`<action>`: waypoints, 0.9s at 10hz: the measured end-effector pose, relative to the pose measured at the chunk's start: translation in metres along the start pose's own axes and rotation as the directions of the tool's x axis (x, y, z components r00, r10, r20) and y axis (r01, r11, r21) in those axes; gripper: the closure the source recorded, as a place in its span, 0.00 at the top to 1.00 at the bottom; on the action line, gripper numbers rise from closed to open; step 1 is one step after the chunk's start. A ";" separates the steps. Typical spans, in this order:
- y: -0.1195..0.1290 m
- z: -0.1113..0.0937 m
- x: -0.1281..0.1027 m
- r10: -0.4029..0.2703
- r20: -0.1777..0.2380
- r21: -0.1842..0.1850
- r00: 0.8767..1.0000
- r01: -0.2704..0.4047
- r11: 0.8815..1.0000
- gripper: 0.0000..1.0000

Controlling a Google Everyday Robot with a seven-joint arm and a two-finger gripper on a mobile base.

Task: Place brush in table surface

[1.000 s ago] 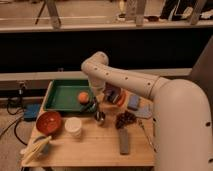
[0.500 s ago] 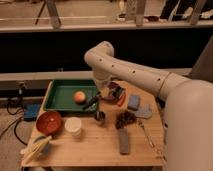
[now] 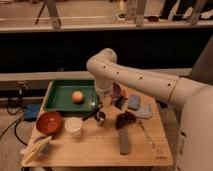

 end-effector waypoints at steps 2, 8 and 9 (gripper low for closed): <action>0.029 0.014 -0.002 0.039 0.007 -0.011 0.999 -0.039 0.999 0.00; 0.067 0.065 -0.039 0.051 0.113 -0.014 0.992 -0.050 0.999 0.00; 0.068 0.070 -0.053 0.032 0.122 0.001 0.992 -0.033 0.999 0.02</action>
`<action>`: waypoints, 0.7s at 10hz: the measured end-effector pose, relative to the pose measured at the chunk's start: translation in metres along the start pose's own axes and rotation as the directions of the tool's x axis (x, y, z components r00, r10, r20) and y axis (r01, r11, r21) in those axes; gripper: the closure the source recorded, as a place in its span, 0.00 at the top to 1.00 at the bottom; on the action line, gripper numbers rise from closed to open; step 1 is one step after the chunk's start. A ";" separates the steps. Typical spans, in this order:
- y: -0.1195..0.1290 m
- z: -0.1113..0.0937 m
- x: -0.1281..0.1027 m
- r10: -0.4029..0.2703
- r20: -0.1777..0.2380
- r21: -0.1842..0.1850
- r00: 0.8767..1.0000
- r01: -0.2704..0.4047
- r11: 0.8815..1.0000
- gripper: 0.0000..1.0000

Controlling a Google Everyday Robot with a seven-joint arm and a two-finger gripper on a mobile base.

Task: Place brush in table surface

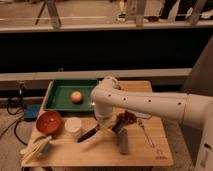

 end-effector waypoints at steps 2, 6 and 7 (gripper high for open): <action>0.004 0.012 -0.022 -0.048 -0.001 0.003 0.999 0.048 0.999 0.19; 0.017 0.037 -0.037 -0.094 -0.024 -0.042 0.995 0.093 0.995 0.61; 0.017 0.044 -0.038 -0.093 -0.015 -0.052 0.996 0.092 0.994 0.69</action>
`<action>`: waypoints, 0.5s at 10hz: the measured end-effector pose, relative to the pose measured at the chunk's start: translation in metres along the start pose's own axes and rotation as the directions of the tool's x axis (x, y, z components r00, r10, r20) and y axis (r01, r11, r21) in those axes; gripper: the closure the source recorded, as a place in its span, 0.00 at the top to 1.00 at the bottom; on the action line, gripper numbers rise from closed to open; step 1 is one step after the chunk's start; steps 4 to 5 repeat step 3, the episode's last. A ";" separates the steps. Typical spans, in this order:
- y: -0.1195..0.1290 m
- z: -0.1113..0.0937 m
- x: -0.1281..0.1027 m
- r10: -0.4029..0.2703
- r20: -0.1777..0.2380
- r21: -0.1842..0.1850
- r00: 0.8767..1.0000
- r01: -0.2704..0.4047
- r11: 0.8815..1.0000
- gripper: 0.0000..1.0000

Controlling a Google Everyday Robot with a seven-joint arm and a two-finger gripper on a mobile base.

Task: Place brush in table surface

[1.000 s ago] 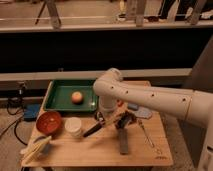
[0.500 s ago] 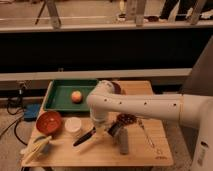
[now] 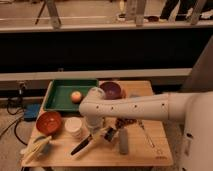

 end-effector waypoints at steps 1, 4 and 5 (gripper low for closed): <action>0.002 0.008 0.001 0.003 0.006 -0.017 1.000 -0.003 1.000 0.77; 0.001 0.013 -0.003 -0.016 0.020 -0.036 1.000 0.016 0.999 0.80; 0.001 0.013 -0.003 -0.016 0.020 -0.036 1.000 0.016 0.999 0.80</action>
